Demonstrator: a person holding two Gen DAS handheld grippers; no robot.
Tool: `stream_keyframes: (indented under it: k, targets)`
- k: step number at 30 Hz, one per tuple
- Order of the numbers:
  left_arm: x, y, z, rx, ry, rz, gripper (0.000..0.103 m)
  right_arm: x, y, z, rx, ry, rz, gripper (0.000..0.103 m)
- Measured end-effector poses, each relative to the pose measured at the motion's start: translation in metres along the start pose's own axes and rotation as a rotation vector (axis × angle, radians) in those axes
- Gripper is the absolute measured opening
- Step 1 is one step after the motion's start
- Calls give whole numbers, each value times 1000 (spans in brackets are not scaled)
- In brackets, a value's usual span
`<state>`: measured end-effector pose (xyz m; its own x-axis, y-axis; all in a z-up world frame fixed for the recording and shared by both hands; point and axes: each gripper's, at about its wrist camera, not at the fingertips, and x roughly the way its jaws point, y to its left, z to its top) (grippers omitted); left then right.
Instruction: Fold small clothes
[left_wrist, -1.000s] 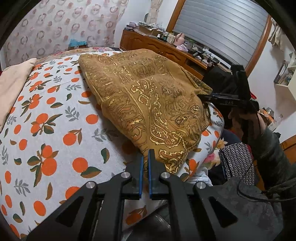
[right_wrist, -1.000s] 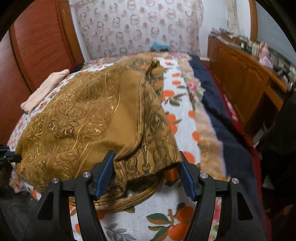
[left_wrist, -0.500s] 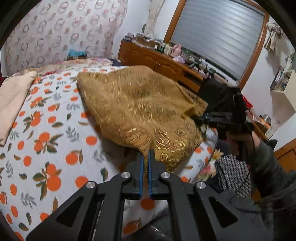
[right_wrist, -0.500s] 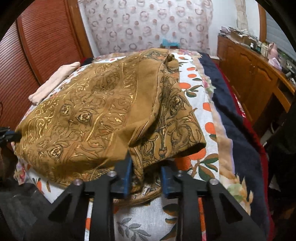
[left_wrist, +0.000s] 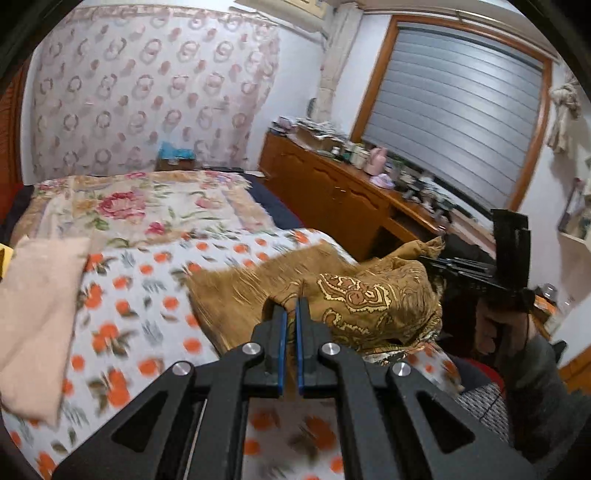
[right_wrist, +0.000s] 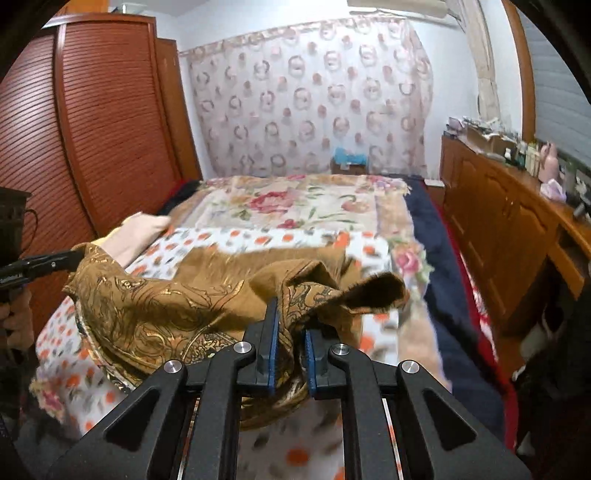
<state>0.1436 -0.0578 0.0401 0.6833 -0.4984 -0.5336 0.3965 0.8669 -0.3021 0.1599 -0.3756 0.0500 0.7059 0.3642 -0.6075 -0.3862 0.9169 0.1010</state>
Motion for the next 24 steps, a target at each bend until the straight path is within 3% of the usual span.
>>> stream_keyframes:
  k: [5,8,10,12,20,23,24]
  targets:
    - [40,26,16,-14,37,84,0,51,-10,33,8,50,1,11]
    - [58,38,19,-29,60,97,0,67,-21,49,31,49,-13,20]
    - [70,49,23,-57,70,104,0,66,-30,54,46,40,-10,24]
    - [81,57,27,-72,87,103,0,62,-35,60,26,16,-43,39]
    - [115,71,38,-59,143,99,2,43,-43,59,-76,-2,-72,45]
    - [121,70,41,-33,159,90,12,42,-43,40,-108,44,-65,46]
    - [120,70,42,-28,158,89,23,44,-41,33,-121,60,-68,46]
